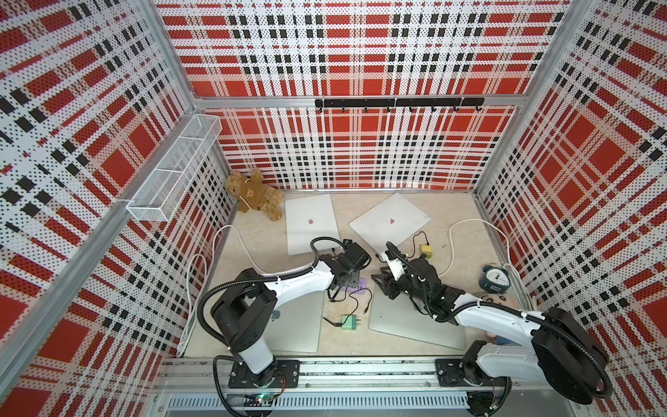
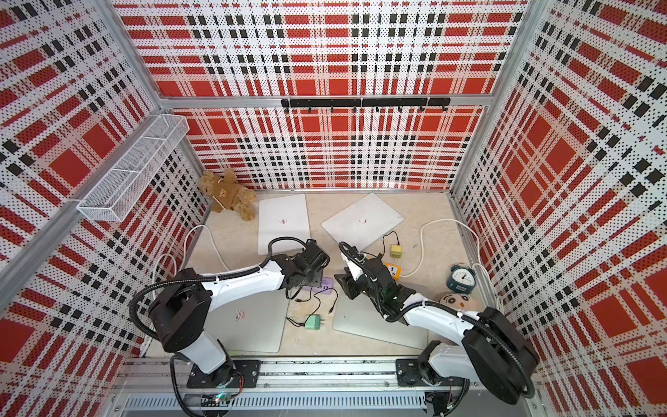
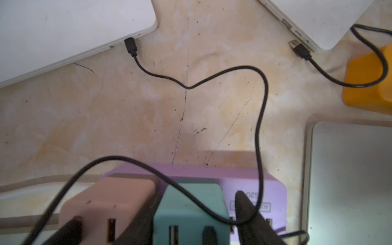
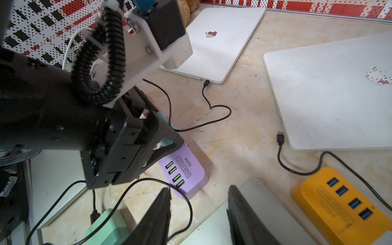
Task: Unplug the laptop charger
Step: Remove the plug from the socket.
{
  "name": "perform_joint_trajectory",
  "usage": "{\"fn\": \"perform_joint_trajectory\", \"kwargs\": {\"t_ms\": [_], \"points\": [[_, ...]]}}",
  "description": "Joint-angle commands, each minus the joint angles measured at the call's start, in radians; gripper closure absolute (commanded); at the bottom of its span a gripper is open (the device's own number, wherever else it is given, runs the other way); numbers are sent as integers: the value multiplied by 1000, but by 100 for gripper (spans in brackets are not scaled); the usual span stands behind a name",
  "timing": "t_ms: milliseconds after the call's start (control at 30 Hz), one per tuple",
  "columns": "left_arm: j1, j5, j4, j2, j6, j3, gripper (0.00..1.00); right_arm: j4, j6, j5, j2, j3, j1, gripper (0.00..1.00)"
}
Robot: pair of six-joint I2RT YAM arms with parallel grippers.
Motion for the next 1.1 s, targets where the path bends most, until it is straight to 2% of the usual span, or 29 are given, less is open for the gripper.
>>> {"fn": "perform_joint_trajectory", "kwargs": {"t_ms": [0,267,800,1067], "points": [[-3,-15,24,1,-2,20,44,63,36,-16,3,-13,-5,54],[5,-10,43,-13,-9,-15,47,95,74,-43,24,-38,-5,54],[7,-3,46,-19,-10,-15,59,228,260,-103,106,-73,-6,55],[5,1,46,-22,-7,-14,61,82,420,-36,160,10,-5,57]]}}
